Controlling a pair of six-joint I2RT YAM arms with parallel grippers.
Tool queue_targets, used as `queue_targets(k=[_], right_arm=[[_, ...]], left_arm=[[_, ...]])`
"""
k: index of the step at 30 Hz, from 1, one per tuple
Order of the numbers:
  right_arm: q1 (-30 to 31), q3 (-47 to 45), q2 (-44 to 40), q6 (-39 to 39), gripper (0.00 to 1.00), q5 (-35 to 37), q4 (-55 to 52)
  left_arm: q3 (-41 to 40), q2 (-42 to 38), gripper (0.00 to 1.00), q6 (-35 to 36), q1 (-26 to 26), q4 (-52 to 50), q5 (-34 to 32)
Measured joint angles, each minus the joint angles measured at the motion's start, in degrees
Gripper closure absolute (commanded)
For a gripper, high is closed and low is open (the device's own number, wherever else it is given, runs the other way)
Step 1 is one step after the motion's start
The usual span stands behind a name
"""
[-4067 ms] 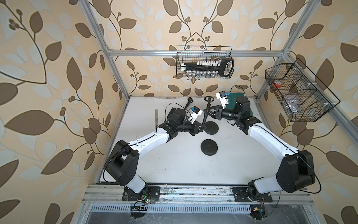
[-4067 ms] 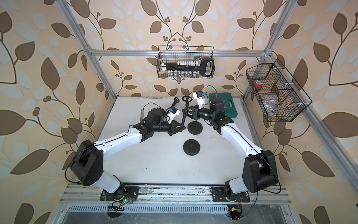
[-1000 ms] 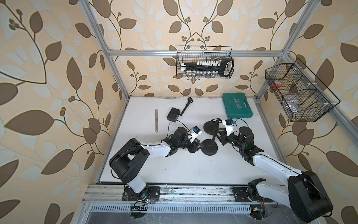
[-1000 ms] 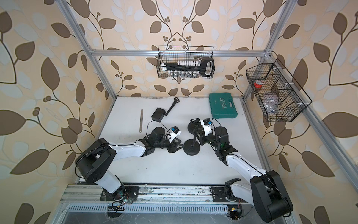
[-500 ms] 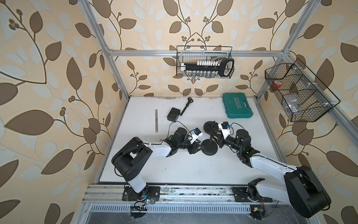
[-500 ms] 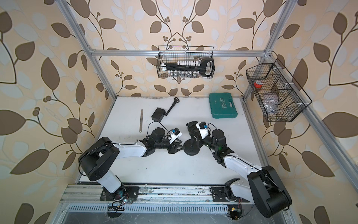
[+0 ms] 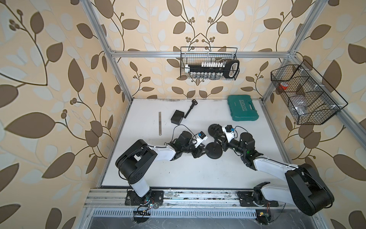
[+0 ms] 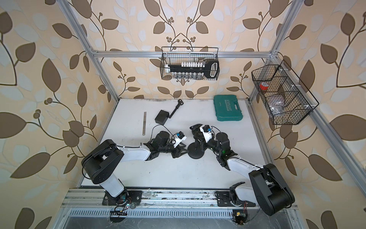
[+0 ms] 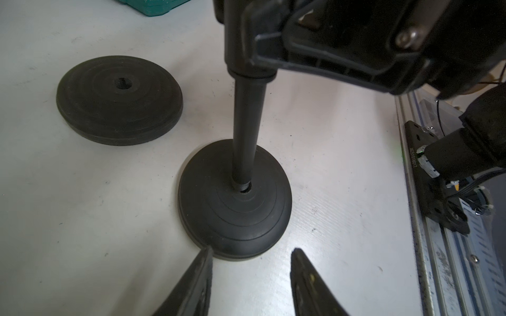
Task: Assemble a microphone stand
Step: Hold the microphone stand pole at the microphone stand base.
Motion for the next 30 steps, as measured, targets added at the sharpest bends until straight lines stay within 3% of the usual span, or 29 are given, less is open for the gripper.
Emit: queue_targets(k=[19,30], right_arm=[[1.0,-3.6,-0.9,-0.6,0.98,1.9,4.0],[8.2,-7.1,-0.5,-4.8,1.0,9.5,11.1]], left_arm=[[0.0,0.9,0.52,0.0,-0.3,0.7,-0.8],[0.0,4.9,0.51,0.8,-2.6,9.0,-3.2]])
